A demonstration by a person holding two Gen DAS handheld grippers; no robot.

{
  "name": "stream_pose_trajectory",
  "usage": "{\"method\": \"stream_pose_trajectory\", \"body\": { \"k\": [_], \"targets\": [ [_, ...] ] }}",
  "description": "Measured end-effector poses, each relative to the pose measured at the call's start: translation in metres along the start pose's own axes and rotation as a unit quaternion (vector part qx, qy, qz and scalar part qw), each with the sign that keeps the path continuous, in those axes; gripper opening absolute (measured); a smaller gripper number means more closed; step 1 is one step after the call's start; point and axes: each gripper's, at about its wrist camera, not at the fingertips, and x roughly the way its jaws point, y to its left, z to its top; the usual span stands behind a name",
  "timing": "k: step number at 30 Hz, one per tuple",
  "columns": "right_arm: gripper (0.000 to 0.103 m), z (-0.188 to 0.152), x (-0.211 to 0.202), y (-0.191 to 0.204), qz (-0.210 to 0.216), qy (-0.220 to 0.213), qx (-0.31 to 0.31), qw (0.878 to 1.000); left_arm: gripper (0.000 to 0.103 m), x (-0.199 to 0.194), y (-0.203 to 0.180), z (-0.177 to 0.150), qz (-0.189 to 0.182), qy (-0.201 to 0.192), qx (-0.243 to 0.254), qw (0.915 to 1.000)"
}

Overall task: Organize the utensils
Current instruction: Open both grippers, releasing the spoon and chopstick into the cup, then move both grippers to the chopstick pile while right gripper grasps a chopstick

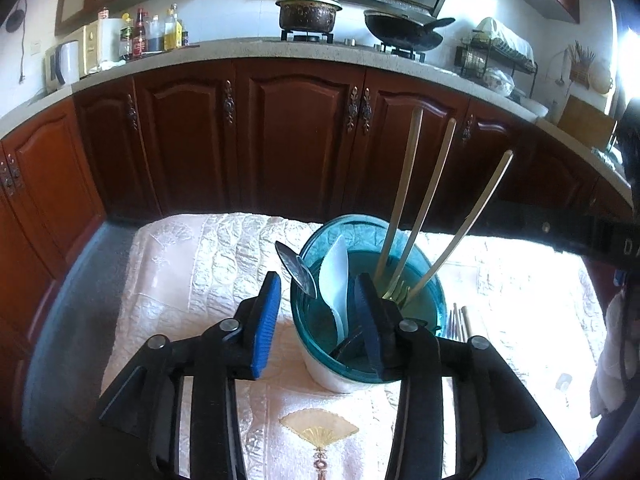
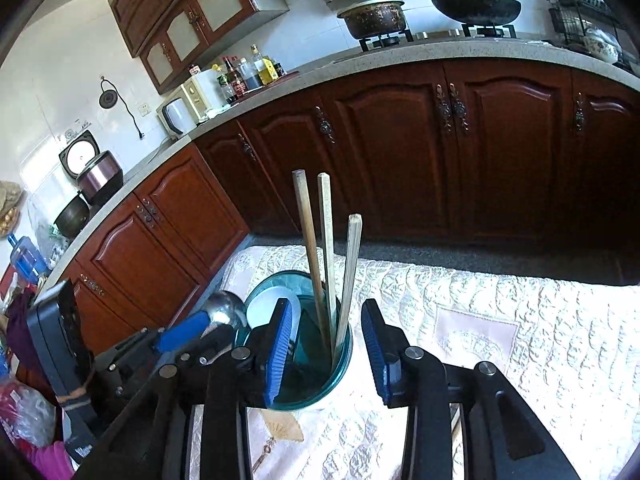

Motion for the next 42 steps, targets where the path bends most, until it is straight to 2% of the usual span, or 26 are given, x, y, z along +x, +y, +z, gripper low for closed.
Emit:
{"method": "stream_pose_trajectory", "body": {
  "k": [3, 12, 16, 19, 22, 24, 28, 30, 31, 32, 37, 42],
  "targets": [
    [0.037, -0.004, -0.008, 0.001, -0.004, -0.002, -0.002, 1.0, 0.051, -0.015, 0.003, 0.001, -0.005, -0.012, -0.008, 0.9999],
    [0.042, -0.036, -0.034, -0.006, -0.029, 0.009, -0.007, 0.999, 0.053, -0.05, -0.003, -0.008, -0.016, -0.023, -0.011, 0.9996],
    [0.042, -0.06, -0.036, -0.024, -0.051, 0.034, 0.004, 0.998, 0.053, -0.06, -0.012, -0.018, -0.027, -0.02, -0.006, 0.9994],
    [0.041, -0.084, -0.022, -0.043, -0.065, 0.069, 0.017, 0.995, 0.053, -0.066, -0.015, -0.028, -0.035, -0.017, -0.009, 0.9992],
    [0.032, -0.109, 0.002, -0.064, -0.079, 0.106, 0.042, 0.99, 0.053, -0.065, -0.018, -0.043, -0.041, -0.002, -0.009, 0.9991],
    [0.03, -0.122, 0.021, -0.076, -0.082, 0.127, 0.065, 0.986, 0.053, -0.062, -0.02, -0.054, -0.042, 0.013, -0.009, 0.999],
    [0.029, -0.132, 0.045, -0.092, -0.093, 0.138, 0.094, 0.982, 0.053, -0.056, -0.021, -0.068, -0.045, 0.036, -0.011, 0.9983],
    [0.022, -0.135, 0.054, -0.097, -0.094, 0.142, 0.107, 0.98, 0.053, -0.053, -0.023, -0.073, -0.046, 0.042, -0.011, 0.998],
    [0.013, -0.136, 0.058, -0.1, -0.09, 0.144, 0.113, 0.979, 0.053, -0.051, -0.025, -0.075, -0.047, 0.047, -0.01, 0.9977],
    [0.011, -0.137, 0.06, -0.102, -0.084, 0.142, 0.121, 0.979, 0.053, -0.048, -0.026, -0.077, -0.049, 0.05, -0.01, 0.9975],
    [0.006, -0.141, 0.04, -0.114, -0.065, 0.118, 0.147, 0.98, 0.053, -0.035, -0.038, -0.086, -0.059, 0.07, 0.0, 0.9958],
    [0.006, -0.161, 0.003, -0.14, -0.079, 0.099, 0.188, 0.974, 0.053, -0.012, -0.059, -0.093, -0.083, 0.095, 0.003, 0.992]
  ]
}}
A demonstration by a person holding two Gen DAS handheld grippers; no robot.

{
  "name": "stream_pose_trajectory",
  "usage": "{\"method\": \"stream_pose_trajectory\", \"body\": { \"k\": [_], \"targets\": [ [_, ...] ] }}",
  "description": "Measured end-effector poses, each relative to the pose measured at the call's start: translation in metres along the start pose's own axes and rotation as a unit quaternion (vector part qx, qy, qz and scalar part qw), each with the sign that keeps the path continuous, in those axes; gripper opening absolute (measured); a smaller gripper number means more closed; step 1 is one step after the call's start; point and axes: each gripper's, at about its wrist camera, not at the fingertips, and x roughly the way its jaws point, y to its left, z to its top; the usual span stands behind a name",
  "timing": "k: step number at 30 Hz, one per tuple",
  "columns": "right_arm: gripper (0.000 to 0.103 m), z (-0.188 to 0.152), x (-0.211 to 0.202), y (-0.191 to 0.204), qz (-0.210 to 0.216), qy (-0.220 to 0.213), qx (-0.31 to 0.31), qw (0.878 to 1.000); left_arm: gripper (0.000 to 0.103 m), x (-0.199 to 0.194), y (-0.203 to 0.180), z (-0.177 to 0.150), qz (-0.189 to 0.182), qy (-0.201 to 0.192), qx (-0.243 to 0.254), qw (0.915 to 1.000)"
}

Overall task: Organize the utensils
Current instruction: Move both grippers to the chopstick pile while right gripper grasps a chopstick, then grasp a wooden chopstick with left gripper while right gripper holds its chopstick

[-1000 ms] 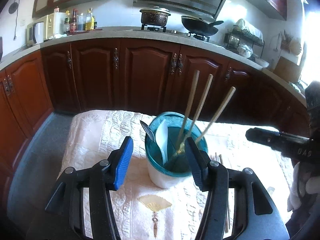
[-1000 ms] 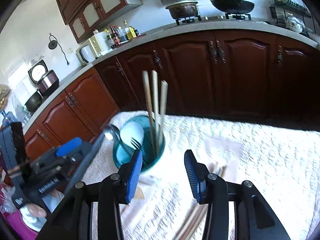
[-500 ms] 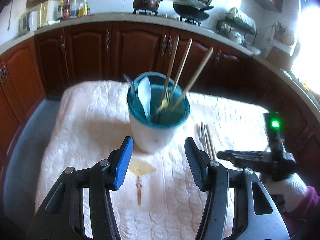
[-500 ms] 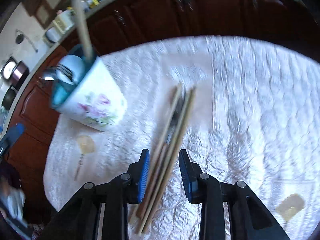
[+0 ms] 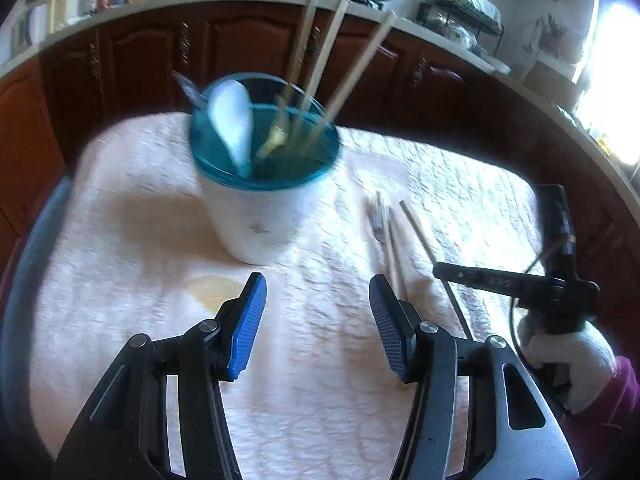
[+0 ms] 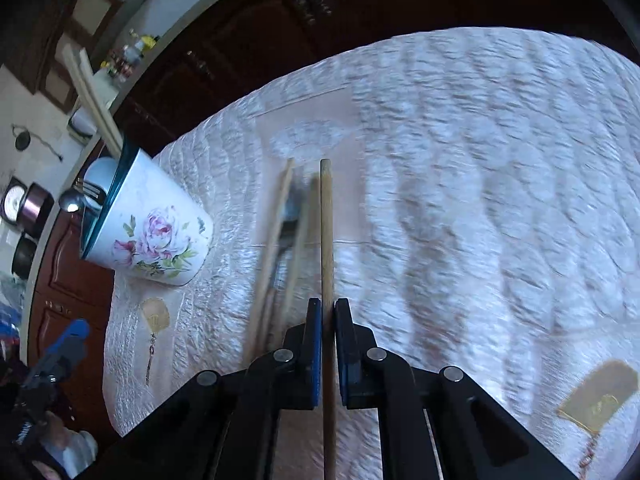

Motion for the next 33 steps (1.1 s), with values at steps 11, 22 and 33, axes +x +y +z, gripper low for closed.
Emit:
{"method": "stream_pose_trajectory", "body": {
  "k": [11, 22, 33],
  "targets": [
    [0.022, -0.012, -0.02, -0.029, -0.019, 0.011, -0.004, 1.0, 0.053, 0.096, -0.051, 0.012, -0.034, 0.066, 0.007, 0.9972],
    [0.006, -0.015, -0.003, -0.01, 0.023, 0.03, -0.017, 0.999, 0.001, 0.102, -0.043, 0.006, -0.061, 0.095, 0.006, 0.9936],
    [0.006, -0.043, -0.017, -0.006, 0.02, 0.03, -0.007, 0.999, 0.02, 0.074, -0.038, -0.001, -0.065, 0.087, 0.017, 0.994]
  ]
}}
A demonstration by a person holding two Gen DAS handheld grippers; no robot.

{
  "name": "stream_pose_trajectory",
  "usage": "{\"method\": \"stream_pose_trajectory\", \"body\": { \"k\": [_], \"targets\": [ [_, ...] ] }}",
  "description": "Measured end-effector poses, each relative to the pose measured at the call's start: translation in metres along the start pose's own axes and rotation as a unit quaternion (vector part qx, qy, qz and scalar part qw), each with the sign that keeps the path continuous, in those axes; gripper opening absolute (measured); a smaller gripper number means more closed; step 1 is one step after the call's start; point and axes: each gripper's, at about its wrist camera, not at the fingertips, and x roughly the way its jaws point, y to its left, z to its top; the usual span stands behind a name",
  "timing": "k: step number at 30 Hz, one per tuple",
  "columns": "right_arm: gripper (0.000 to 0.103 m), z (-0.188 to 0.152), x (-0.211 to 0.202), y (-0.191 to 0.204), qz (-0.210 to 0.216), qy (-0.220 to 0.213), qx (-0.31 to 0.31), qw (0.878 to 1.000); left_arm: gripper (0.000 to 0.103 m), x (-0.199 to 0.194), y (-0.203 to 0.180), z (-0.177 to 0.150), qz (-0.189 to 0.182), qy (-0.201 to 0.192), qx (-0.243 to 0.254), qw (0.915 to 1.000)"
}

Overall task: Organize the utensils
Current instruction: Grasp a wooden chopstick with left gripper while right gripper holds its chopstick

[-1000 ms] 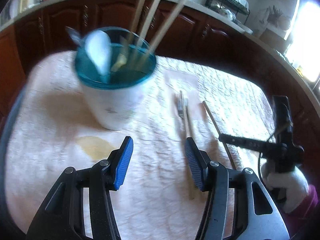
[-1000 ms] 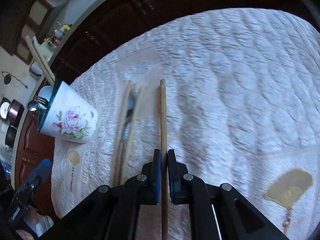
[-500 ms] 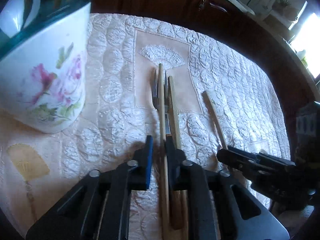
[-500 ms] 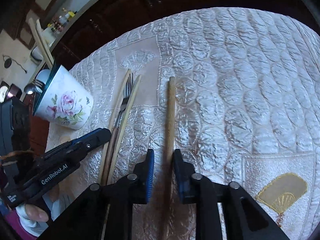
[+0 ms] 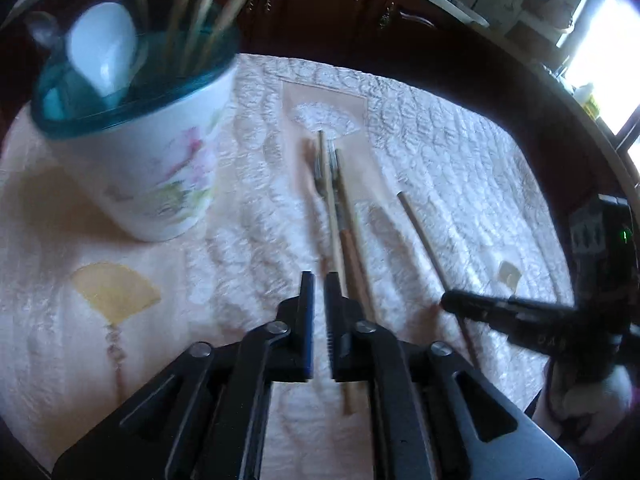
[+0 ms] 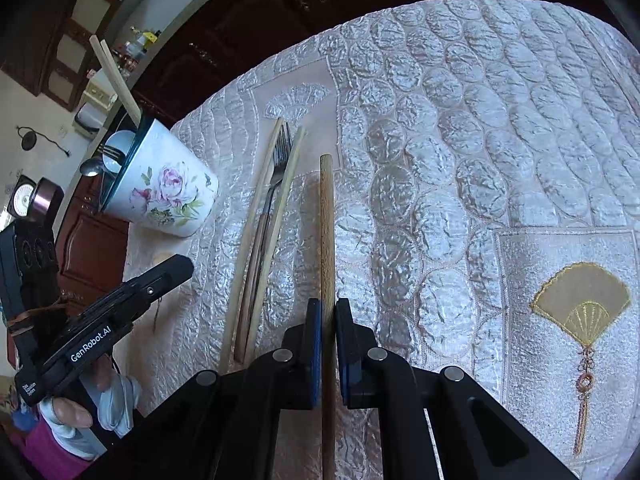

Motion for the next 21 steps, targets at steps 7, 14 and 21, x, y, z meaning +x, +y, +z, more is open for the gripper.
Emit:
{"method": "stream_pose_trajectory", "body": {
  "k": [7, 14, 21],
  "targets": [
    [0.006, -0.001, -0.003, 0.0, 0.011, -0.003, 0.01, 1.0, 0.014, 0.045, -0.011, 0.007, 0.013, 0.027, 0.0, 0.9995],
    [0.006, -0.011, -0.008, 0.001, 0.028, 0.006, 0.011, 1.0, 0.004, 0.007, -0.003, -0.008, -0.009, 0.02, 0.012, 0.9997],
    [0.007, -0.028, 0.007, 0.013, 0.007, 0.041, 0.006, 0.999, 0.004, -0.034, 0.031, -0.059, 0.011, 0.053, 0.002, 0.9985]
  ]
}}
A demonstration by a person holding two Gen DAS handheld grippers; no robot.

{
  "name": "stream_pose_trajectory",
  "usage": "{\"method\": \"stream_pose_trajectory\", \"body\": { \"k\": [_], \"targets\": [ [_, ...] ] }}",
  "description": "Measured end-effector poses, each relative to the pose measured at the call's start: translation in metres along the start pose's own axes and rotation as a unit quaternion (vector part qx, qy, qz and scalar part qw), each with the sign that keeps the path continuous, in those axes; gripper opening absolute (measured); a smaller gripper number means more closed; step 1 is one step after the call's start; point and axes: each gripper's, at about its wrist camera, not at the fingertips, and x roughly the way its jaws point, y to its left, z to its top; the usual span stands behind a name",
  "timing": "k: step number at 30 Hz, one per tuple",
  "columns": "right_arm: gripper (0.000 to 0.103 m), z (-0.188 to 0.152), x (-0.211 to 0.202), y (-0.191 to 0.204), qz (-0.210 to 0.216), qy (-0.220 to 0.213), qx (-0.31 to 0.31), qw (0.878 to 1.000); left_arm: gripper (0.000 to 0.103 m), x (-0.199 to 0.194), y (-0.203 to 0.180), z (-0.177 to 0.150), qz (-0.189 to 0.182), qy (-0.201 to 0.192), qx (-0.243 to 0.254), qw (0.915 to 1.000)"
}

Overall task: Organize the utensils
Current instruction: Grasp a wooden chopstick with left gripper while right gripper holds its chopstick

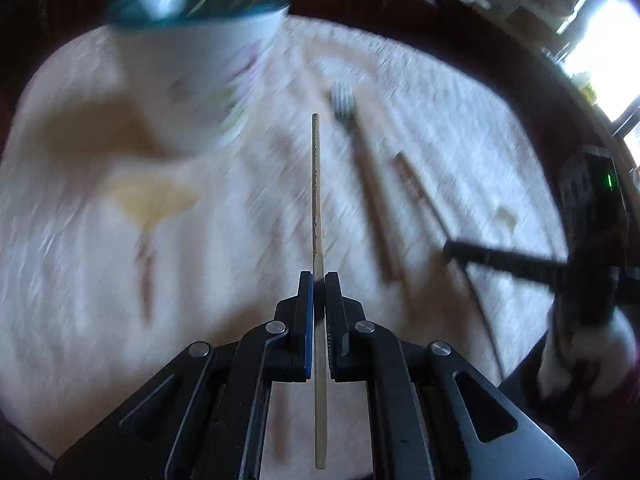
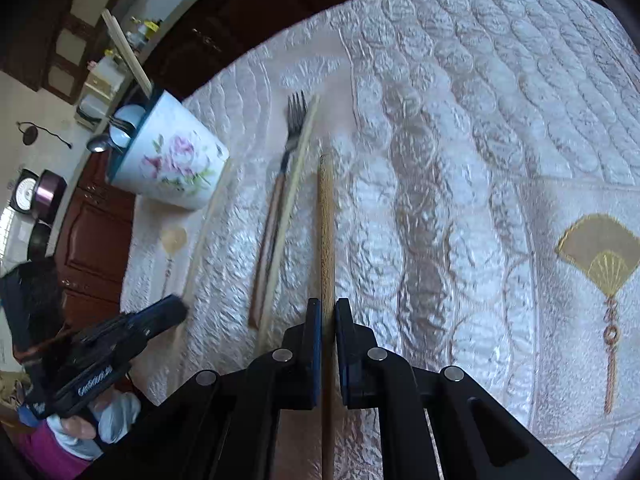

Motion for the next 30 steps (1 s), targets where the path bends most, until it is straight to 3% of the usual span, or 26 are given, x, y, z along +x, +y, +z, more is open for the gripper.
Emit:
{"method": "stream_pose_trajectory", "body": {
  "k": [3, 6, 8, 10, 11, 16, 18, 21, 22, 23, 26, 30],
  "targets": [
    [0.009, 0.006, 0.001, 0.007, -0.014, -0.002, -0.015, 1.0, 0.004, -0.002, 0.006, -0.019, 0.025, 0.017, 0.01, 0.9995],
    [0.019, 0.02, 0.0, 0.015, -0.026, -0.008, -0.031, 0.999, 0.007, -0.003, 0.008, -0.02, 0.032, 0.014, 0.013, 0.9993],
    [0.021, 0.033, 0.002, 0.024, -0.034, -0.011, -0.05, 0.998, 0.011, -0.004, 0.012, -0.011, 0.036, 0.001, 0.012, 0.9993],
    [0.021, 0.044, 0.007, 0.031, -0.048, -0.011, -0.073, 0.996, 0.022, -0.005, 0.014, 0.002, 0.035, -0.014, 0.01, 0.9992],
    [0.021, 0.048, 0.009, 0.032, -0.053, -0.01, -0.08, 0.995, 0.032, -0.002, 0.014, 0.011, 0.035, -0.019, 0.012, 0.9991],
    [0.021, 0.071, 0.027, 0.038, -0.083, 0.006, -0.114, 0.99, 0.034, 0.023, 0.005, 0.046, 0.07, -0.023, 0.039, 0.9965],
    [0.021, 0.077, 0.037, 0.038, -0.081, 0.017, -0.118, 0.989, 0.034, 0.034, 0.002, 0.056, 0.081, -0.011, 0.055, 0.9951],
    [0.011, 0.082, 0.044, 0.042, -0.08, 0.018, -0.131, 0.988, 0.029, 0.055, -0.004, 0.062, 0.1, 0.021, 0.08, 0.9915],
    [0.009, 0.083, 0.043, 0.042, -0.078, 0.019, -0.131, 0.988, 0.024, 0.056, -0.007, 0.061, 0.106, 0.013, 0.092, 0.9899],
    [0.008, 0.085, 0.041, 0.042, -0.073, 0.017, -0.131, 0.989, 0.008, 0.056, -0.009, 0.061, 0.108, 0.012, 0.103, 0.9887],
    [0.007, 0.088, 0.022, 0.043, -0.057, 0.0, -0.132, 0.99, 0.004, 0.049, -0.006, 0.063, 0.088, 0.015, 0.097, 0.9913],
    [0.007, 0.089, -0.013, 0.049, -0.028, -0.031, -0.132, 0.99, 0.004, 0.014, 0.012, 0.067, 0.026, -0.008, 0.047, 0.9985]
  ]
}}
